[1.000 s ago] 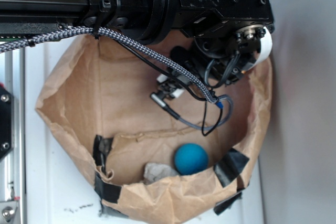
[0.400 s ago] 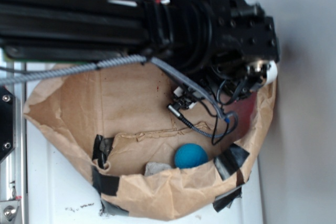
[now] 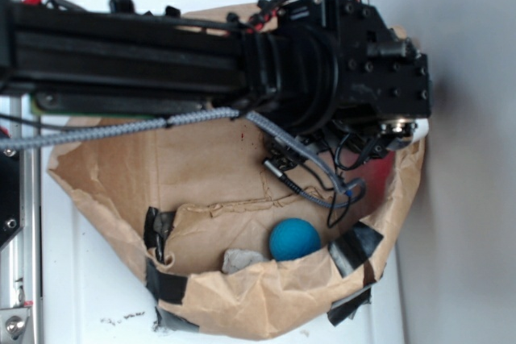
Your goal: Grab the wood chip.
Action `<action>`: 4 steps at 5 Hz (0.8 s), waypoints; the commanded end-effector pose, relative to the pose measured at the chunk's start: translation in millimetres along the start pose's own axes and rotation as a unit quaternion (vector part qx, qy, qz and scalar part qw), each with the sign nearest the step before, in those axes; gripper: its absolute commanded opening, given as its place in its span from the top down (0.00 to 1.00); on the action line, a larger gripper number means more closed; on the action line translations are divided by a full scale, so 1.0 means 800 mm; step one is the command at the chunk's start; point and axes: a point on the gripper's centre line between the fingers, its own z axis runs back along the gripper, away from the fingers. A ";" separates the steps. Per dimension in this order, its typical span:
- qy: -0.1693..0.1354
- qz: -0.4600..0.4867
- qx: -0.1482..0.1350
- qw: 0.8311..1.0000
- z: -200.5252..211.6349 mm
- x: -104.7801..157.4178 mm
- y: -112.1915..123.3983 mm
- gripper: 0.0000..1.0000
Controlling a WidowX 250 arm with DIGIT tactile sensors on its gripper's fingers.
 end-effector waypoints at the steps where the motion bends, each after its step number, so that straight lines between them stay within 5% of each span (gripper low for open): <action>1: -0.045 -0.001 0.031 0.999 0.043 -0.024 -0.026 1.00; 3: -0.110 0.033 0.028 0.993 0.117 -0.057 -0.009 1.00; 4: -0.099 0.115 -0.005 0.988 0.152 -0.060 -0.005 1.00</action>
